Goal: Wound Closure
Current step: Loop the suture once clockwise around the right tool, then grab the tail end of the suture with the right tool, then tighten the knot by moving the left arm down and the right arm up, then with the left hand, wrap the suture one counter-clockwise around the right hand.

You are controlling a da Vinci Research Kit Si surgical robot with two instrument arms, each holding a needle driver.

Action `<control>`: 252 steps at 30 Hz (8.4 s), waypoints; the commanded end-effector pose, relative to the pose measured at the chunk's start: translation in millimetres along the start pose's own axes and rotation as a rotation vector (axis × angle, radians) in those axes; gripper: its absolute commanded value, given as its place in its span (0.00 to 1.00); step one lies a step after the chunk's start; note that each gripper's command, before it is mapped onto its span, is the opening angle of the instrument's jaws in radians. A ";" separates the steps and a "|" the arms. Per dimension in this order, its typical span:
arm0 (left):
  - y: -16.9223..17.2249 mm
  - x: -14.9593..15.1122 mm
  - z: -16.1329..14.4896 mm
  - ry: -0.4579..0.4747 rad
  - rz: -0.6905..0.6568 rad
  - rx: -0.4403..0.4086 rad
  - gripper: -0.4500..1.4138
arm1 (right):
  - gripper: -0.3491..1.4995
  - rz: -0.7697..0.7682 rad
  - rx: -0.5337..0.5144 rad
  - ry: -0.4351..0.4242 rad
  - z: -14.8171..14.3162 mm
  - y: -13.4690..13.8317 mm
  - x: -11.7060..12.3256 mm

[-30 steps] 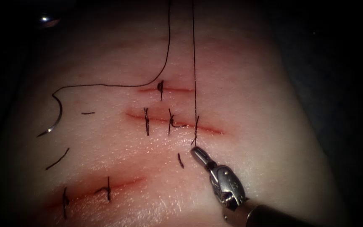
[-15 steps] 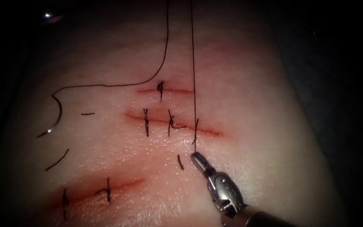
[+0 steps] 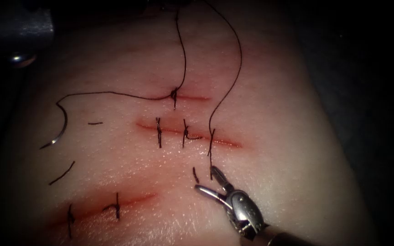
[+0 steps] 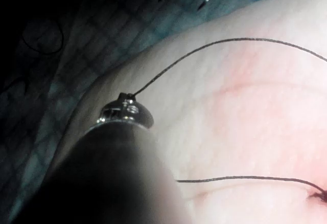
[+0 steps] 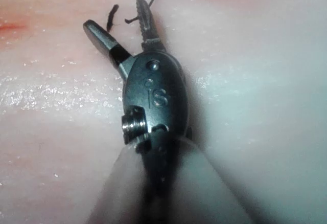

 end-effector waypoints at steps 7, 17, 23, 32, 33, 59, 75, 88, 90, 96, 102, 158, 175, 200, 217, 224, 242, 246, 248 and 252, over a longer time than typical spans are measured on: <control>4.0 3.2 -8.8 -0.012 0.024 -0.034 0.00 | 0.94 0.019 0.070 -0.020 0.5 -1.0 2.1; 8.8 7.3 -18.2 0.001 0.052 -0.046 0.00 | 0.92 0.044 0.160 -0.058 2.0 -0.6 9.9; 11.5 9.3 -20.8 0.009 0.027 -0.034 0.00 | 0.51 0.046 0.250 -0.182 3.9 0.0 11.3; 14.9 11.4 -22.8 0.048 -0.008 -0.026 0.00 | 0.00 -0.022 0.224 -0.169 10.2 5.6 9.5; 14.9 11.4 -22.8 0.048 -0.008 -0.026 0.00 | 0.00 -0.022 0.224 -0.169 10.2 5.6 9.5; 24.4 9.6 -15.6 0.198 -0.145 -0.184 0.00 | 0.00 0.358 0.795 0.045 15.5 5.3 15.1; 23.7 5.9 -10.4 0.195 -0.152 -0.253 0.00 | 0.00 0.106 1.155 -0.304 14.2 2.0 16.1; 23.6 6.7 -10.2 0.184 -0.161 -0.264 0.00 | 0.51 -0.477 1.473 -0.417 13.6 1.6 10.7; 23.6 6.7 -10.3 0.184 -0.160 -0.264 0.00 | 0.59 -0.488 1.475 -0.409 13.6 1.6 10.5; 23.7 6.5 -10.5 0.187 -0.158 -0.266 0.00 | 0.81 -0.603 1.467 -0.385 13.7 1.9 10.1; 23.9 6.3 -10.8 0.191 -0.154 -0.268 0.00 | 0.80 -0.673 1.460 -0.371 13.9 2.2 9.9; 43.6 8.4 -39.8 0.212 -0.184 -0.547 0.00 | 0.00 -0.442 1.375 -0.483 20.3 11.7 10.6; 48.1 7.9 -46.9 0.170 -0.166 -0.819 0.00 | 0.00 -0.454 1.369 -0.498 21.7 14.7 8.6; 47.8 10.9 -45.2 0.221 -0.136 -0.938 0.00 | 0.14 -0.463 1.250 -0.461 21.5 14.1 9.1; 25.9 17.1 -35.7 0.191 0.018 -0.386 0.00 | 0.89 -0.452 0.892 -0.172 17.9 15.0 21.7; 21.3 18.1 -31.2 0.167 0.071 -0.367 0.00 | 0.44 -0.484 0.804 -0.151 14.8 13.1 22.0; 13.7 19.1 -26.5 0.233 0.109 -0.376 0.00 | 0.00 -0.370 0.824 0.078 17.2 5.3 12.2; 13.5 18.5 -24.2 0.216 0.120 -0.409 0.00 | 0.00 -0.351 0.849 0.122 17.6 4.1 11.9; 13.3 17.9 -23.1 0.210 0.124 -0.419 0.00 | 0.00 -0.333 0.866 0.142 17.7 3.7 11.9; 13.0 16.6 -21.3 0.203 0.132 -0.438 0.00 | 0.00 -0.304 0.890 0.175 17.5 3.3 12.1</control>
